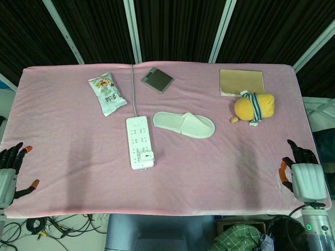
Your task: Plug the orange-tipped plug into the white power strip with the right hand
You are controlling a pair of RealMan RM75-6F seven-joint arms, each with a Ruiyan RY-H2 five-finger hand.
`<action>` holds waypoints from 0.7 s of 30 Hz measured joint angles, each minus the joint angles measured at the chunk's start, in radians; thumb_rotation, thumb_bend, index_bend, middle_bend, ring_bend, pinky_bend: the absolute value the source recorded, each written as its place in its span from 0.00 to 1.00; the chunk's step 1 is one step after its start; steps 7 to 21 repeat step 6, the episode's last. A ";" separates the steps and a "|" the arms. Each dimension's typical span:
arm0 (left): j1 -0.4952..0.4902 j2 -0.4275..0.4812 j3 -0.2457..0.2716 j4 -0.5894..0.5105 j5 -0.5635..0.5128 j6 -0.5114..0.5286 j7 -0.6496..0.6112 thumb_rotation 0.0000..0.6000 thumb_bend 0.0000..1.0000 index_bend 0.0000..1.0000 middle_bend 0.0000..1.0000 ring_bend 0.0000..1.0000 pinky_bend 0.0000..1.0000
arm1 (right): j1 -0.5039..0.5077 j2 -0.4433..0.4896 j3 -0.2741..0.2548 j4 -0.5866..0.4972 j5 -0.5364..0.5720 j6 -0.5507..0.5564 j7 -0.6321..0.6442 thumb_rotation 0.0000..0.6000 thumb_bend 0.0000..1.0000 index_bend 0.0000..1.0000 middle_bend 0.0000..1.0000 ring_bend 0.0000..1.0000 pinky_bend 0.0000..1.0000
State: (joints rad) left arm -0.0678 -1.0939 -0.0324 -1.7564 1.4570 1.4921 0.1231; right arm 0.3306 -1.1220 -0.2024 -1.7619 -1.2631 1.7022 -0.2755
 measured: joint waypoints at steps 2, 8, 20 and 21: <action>0.001 0.000 0.002 0.001 0.006 0.002 -0.002 1.00 0.22 0.10 0.00 0.00 0.00 | -0.021 -0.014 0.001 0.027 -0.011 0.003 0.024 1.00 0.11 0.15 0.10 0.21 0.21; 0.001 0.004 0.004 0.002 0.016 0.003 -0.006 1.00 0.22 0.10 0.00 0.00 0.00 | -0.042 -0.026 0.007 0.050 -0.025 -0.025 0.045 1.00 0.11 0.14 0.10 0.21 0.21; 0.001 0.004 0.004 0.002 0.016 0.003 -0.006 1.00 0.22 0.10 0.00 0.00 0.00 | -0.042 -0.026 0.007 0.050 -0.025 -0.025 0.045 1.00 0.11 0.14 0.10 0.21 0.21; 0.001 0.004 0.004 0.002 0.016 0.003 -0.006 1.00 0.22 0.10 0.00 0.00 0.00 | -0.042 -0.026 0.007 0.050 -0.025 -0.025 0.045 1.00 0.11 0.14 0.10 0.21 0.21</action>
